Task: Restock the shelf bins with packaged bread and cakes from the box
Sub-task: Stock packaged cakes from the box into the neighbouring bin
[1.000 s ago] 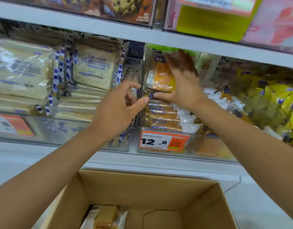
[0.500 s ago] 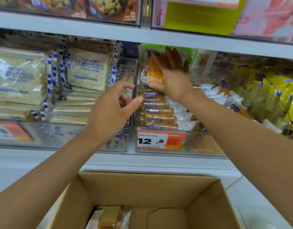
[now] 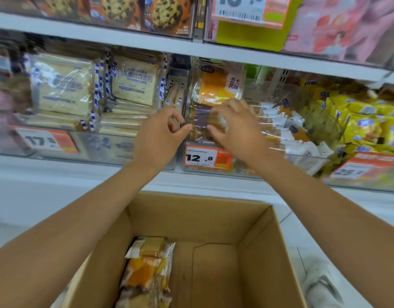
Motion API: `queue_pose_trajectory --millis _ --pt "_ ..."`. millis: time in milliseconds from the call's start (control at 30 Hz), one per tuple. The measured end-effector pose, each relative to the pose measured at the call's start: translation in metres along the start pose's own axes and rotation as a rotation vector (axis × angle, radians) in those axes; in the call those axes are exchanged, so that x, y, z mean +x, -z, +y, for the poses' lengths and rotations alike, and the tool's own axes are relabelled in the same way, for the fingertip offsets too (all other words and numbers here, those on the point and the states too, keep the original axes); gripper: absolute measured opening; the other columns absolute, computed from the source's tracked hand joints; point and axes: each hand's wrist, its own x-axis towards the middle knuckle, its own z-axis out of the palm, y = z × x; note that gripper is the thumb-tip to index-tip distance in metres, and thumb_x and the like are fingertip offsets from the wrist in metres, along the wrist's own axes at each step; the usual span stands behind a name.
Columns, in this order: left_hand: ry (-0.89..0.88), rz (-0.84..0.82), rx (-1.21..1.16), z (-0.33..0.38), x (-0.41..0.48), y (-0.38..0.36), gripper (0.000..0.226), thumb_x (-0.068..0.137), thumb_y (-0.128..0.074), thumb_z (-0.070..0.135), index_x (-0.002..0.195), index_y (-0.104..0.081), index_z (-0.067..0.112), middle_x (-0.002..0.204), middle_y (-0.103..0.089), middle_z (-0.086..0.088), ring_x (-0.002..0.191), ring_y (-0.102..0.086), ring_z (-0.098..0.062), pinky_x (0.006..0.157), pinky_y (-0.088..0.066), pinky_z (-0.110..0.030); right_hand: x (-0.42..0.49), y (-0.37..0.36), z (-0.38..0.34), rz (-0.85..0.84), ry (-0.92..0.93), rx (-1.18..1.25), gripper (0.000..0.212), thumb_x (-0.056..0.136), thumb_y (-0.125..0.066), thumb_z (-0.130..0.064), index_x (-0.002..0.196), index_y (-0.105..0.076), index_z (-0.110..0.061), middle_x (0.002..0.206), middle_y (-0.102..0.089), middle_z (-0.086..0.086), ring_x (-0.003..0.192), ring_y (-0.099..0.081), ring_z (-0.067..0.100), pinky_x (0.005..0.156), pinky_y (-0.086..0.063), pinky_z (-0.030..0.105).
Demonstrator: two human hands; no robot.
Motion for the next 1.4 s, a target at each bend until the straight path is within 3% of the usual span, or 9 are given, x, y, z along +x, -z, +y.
queue_pose_trajectory --millis 200,367,500,700,867,967,1100,1233,1400 --pt "0.21 -0.183 -0.005 -0.026 -0.098 -0.002 0.013 0.088 -0.071 0.029 0.086 -0.061 0.022 0.066 -0.054 0.01 0.062 -0.05 -0.004 0.064 -0.043 -0.03 -0.126 -0.019 -0.036 -0.118 -0.039 0.169 0.015 0.085 -0.068 -0.02 0.098 -0.067 -0.013 0.094 -0.061 0.002 0.085 -0.058 0.021 0.071 -0.049 0.033" --pt "0.526 -0.469 0.14 -0.093 -0.192 -0.012 0.018 0.089 -0.069 0.035 0.099 -0.067 0.02 0.09 -0.065 0.007 0.087 -0.061 -0.009 0.076 -0.045 -0.025 -0.245 -0.071 -0.05 -0.734 -0.281 0.24 0.031 0.093 -0.06 -0.03 0.124 -0.061 -0.023 0.123 -0.059 -0.004 0.113 -0.056 0.014 0.097 -0.047 0.032" --pt "0.74 -0.461 0.114 -0.135 -0.247 -0.025 0.02 0.089 -0.072 0.024 0.101 -0.068 0.008 0.088 -0.063 0.0 0.082 -0.058 -0.012 0.062 -0.041 -0.016 -0.314 -0.112 -0.049 -0.993 -0.615 0.392 0.043 0.094 -0.062 -0.031 0.136 -0.054 -0.02 0.136 -0.055 -0.002 0.126 -0.051 0.014 0.104 -0.044 0.031" --pt "0.981 -0.308 0.076 -0.169 -0.29 -0.027 0.022 0.092 -0.068 0.017 0.108 -0.065 0.003 0.088 -0.059 -0.002 0.085 -0.059 -0.019 0.065 -0.044 -0.025 -0.327 -0.173 -0.076 -0.985 -1.136 0.846 0.045 0.091 -0.069 -0.027 0.13 -0.055 -0.013 0.119 -0.06 0.0 0.12 -0.056 0.019 0.087 -0.043 0.019" --pt "1.065 -0.251 0.055 -0.178 -0.304 -0.021 0.022 0.091 -0.069 0.019 0.109 -0.066 0.006 0.088 -0.062 -0.001 0.076 -0.056 -0.007 0.062 -0.045 -0.019 -0.289 -0.238 -0.129 -0.947 -1.389 1.019 0.052 0.09 -0.068 -0.036 0.132 -0.053 -0.009 0.131 -0.057 0.006 0.127 -0.051 0.026 0.098 -0.042 0.032" --pt "1.076 -0.245 0.056 -0.18 -0.305 -0.019 0.023 0.091 -0.069 0.021 0.109 -0.066 0.008 0.097 -0.065 -0.005 0.085 -0.061 -0.014 0.07 -0.049 -0.025 -0.284 -0.26 -0.145 -0.879 -1.332 0.947 0.017 0.09 -0.07 -0.025 0.079 -0.059 -0.017 0.083 -0.062 -0.003 0.095 -0.061 0.02 0.076 -0.046 0.026" --pt "1.085 -0.28 0.019 -0.181 -0.306 -0.018 0.024 0.09 -0.07 0.024 0.11 -0.064 0.011 0.101 -0.064 -0.003 0.097 -0.064 -0.022 0.082 -0.052 -0.032 -0.275 -0.248 -0.14 -0.791 -1.168 1.022 0.008 0.096 -0.058 -0.014 0.103 -0.062 -0.01 0.104 -0.068 0.007 0.093 -0.064 0.021 0.083 -0.053 0.035" --pt "1.091 -0.309 -0.011 -0.167 -0.292 -0.021 0.059 0.085 -0.074 0.035 0.136 -0.049 0.019 0.125 -0.054 0.001 0.109 -0.054 -0.011 0.092 -0.05 -0.034 -0.266 -0.201 -0.096 -0.694 -1.122 1.078 0.017 0.097 -0.05 -0.001 0.088 -0.051 -0.015 0.086 -0.063 0.003 0.07 -0.057 0.014 0.056 -0.045 0.018" --pt "1.379 -0.589 -0.459 -0.15 -0.279 -0.028 0.059 0.076 -0.079 0.031 0.128 -0.057 0.017 0.119 -0.07 -0.003 0.109 -0.066 -0.021 0.093 -0.053 -0.039 -0.273 -0.169 -0.076 -0.766 -1.163 1.36 0.008 0.097 -0.052 -0.002 0.101 -0.056 -0.009 0.1 -0.065 0.013 0.09 -0.064 0.023 0.078 -0.051 0.032"
